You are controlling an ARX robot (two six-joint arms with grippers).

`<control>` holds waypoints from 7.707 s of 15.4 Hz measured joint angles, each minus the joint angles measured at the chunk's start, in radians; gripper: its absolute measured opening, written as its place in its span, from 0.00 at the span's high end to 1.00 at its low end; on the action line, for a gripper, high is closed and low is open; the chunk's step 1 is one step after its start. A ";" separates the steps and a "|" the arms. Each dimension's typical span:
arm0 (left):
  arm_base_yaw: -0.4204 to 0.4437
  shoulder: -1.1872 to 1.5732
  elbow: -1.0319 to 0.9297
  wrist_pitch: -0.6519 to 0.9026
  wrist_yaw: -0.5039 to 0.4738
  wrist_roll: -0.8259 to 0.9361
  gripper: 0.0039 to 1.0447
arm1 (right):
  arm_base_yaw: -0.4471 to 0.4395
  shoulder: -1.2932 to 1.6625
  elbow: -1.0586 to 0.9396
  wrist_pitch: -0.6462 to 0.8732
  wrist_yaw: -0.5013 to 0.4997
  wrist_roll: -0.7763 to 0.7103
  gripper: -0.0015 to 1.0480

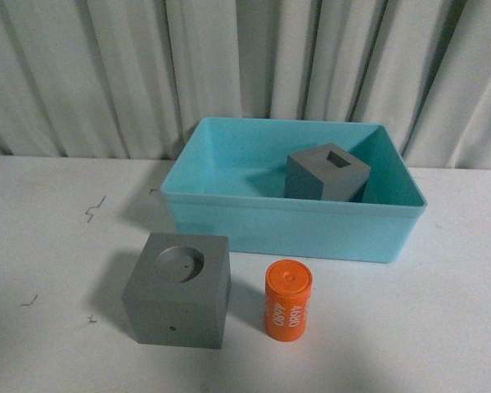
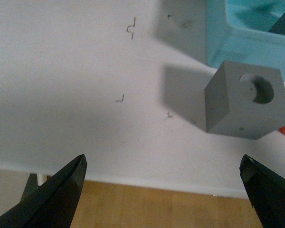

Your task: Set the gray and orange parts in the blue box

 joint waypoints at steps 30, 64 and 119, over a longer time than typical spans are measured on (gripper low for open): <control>-0.308 1.187 0.405 0.653 -0.176 0.167 0.06 | 0.000 0.000 0.000 0.000 0.000 0.000 0.06; -0.319 1.502 1.162 0.386 -0.153 0.196 0.84 | 0.000 0.000 0.000 0.001 0.000 0.000 0.06; 0.043 -0.544 -0.278 0.298 0.039 0.120 0.99 | 0.000 0.000 0.000 0.000 0.000 0.000 0.06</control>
